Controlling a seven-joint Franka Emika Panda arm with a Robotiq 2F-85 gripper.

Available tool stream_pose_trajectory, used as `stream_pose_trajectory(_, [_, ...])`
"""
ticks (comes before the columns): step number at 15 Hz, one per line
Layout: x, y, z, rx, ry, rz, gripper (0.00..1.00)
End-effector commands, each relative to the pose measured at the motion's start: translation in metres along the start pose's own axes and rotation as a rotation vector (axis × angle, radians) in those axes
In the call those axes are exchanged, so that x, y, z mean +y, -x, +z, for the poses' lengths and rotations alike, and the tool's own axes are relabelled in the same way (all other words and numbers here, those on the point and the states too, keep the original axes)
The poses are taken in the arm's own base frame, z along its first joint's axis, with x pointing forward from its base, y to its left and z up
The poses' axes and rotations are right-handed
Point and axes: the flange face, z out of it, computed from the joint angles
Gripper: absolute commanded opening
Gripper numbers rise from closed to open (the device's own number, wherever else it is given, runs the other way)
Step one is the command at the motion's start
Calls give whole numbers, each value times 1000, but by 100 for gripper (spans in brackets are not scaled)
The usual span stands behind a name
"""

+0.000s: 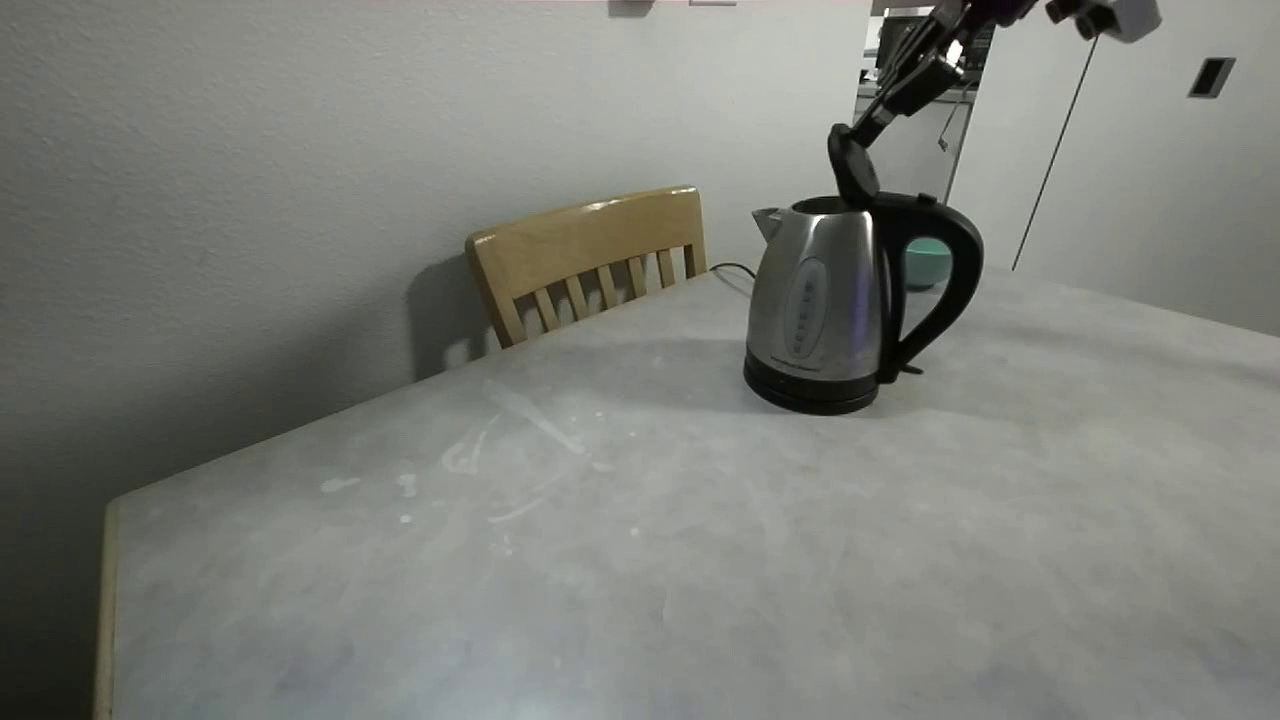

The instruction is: Close the lid of the kettle

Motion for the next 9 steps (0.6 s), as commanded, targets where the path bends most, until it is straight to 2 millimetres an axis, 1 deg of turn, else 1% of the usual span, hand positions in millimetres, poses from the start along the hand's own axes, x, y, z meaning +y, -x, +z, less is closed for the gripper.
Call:
stream_pose_trajectory(1, [0,-10,22,37,-58,-21,0])
stream_pose_trajectory(4, [-2,-6,43,12,-93,-16,0])
stream_pose_trajectory(6, [2,1,59,-16,-100,-16,0])
stream_pose_trajectory(8, [8,10,78,-54,-122,-10,0])
stream_pose_trajectory(9, [11,12,84,-68,-137,3,0])
